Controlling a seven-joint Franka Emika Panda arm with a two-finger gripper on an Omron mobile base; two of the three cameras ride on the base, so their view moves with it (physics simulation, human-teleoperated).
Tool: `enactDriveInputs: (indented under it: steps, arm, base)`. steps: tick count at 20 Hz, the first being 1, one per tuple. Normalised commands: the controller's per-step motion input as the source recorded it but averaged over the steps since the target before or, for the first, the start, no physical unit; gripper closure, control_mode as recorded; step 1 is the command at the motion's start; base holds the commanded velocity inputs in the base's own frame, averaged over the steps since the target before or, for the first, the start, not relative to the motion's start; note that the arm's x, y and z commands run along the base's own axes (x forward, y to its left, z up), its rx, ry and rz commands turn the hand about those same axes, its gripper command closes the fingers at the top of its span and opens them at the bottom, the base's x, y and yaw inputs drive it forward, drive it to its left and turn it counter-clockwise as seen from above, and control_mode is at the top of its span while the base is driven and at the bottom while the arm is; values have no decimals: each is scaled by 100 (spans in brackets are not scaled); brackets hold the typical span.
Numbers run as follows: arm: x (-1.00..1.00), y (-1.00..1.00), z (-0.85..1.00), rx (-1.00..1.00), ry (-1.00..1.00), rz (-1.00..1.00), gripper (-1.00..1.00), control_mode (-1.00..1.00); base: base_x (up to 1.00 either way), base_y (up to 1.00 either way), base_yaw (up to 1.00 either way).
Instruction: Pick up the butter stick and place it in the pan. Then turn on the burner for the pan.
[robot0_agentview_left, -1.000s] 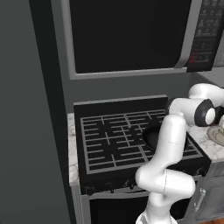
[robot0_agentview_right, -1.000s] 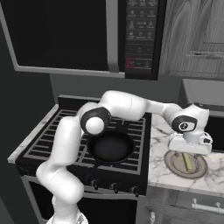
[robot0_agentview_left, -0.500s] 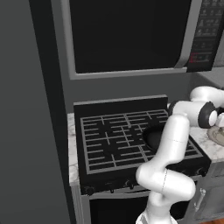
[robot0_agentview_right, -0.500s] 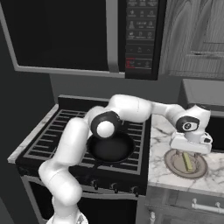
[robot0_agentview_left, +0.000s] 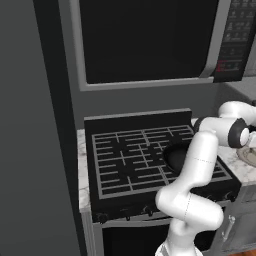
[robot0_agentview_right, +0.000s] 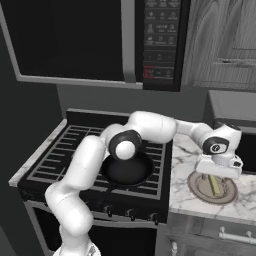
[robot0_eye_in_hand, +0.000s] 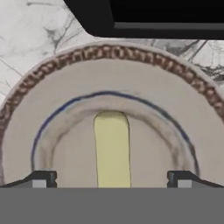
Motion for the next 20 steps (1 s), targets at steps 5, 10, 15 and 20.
enactDriveInputs:
  steps: [5, 10, 15, 20]
  arm:
    - [0, 0, -17, 0, 0, 0, -100, -100]
    - [0, -1, -16, 0, 0, 0, -100, -100]
    - [0, 0, -17, 0, 0, 0, -100, -100]
    - [0, 0, -1, 0, 0, 0, 100, -100]
  base:
    - [0, 0, 0]
    - [0, 0, 0]
    - [0, 0, 0]
    - [0, 0, 0]
